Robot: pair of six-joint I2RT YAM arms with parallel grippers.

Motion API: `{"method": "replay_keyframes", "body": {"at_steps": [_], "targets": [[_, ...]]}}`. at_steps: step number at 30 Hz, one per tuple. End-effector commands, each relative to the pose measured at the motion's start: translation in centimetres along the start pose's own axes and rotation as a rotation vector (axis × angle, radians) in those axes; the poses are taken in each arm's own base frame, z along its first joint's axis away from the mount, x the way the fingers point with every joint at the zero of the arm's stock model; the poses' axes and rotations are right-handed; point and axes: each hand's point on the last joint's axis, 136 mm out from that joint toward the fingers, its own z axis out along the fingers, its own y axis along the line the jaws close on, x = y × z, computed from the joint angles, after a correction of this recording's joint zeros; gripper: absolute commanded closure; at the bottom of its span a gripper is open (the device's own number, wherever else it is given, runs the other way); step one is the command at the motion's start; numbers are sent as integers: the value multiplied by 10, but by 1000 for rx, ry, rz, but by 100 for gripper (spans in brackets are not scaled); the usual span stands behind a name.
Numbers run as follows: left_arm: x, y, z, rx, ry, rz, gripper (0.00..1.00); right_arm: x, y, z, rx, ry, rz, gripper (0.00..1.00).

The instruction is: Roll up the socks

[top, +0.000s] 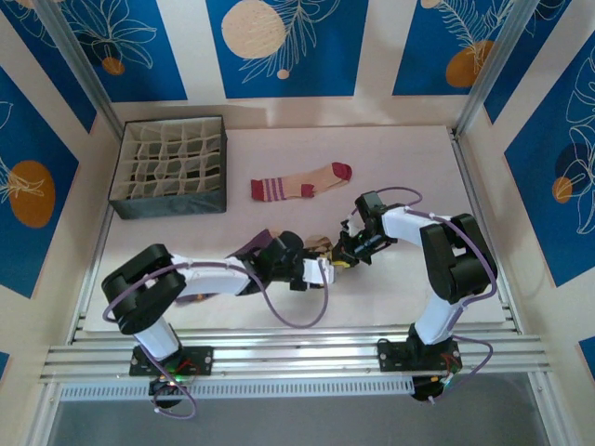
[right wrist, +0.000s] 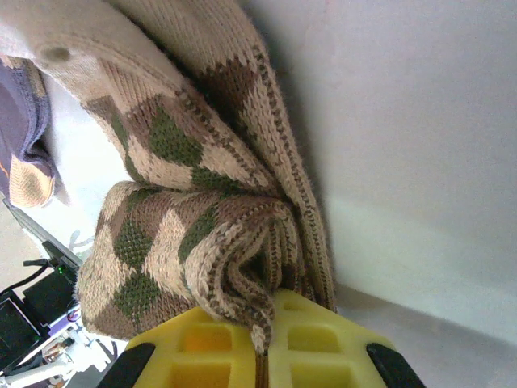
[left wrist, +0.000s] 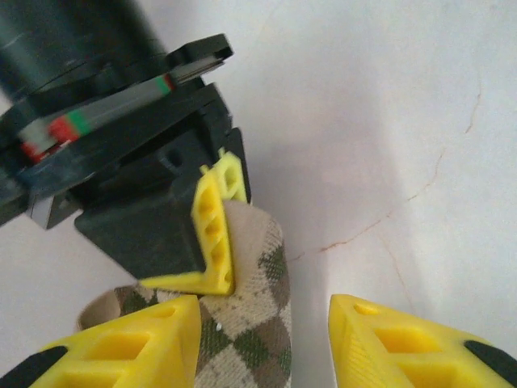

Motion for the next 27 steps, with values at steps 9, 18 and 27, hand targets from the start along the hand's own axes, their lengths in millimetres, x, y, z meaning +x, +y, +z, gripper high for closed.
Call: {"method": "replay_keyframes", "body": {"at_steps": [9,18,27], "targets": [[46,8,33,-145,208,137,55,21,-36,8,148,77,81,100],[38,-21,29,55,146,-26,100,34,-20,-5,63,30,48,68],[27,-37,16,304,-11,-422,100,31,1,-53,-35,-217,-57,48]]}}
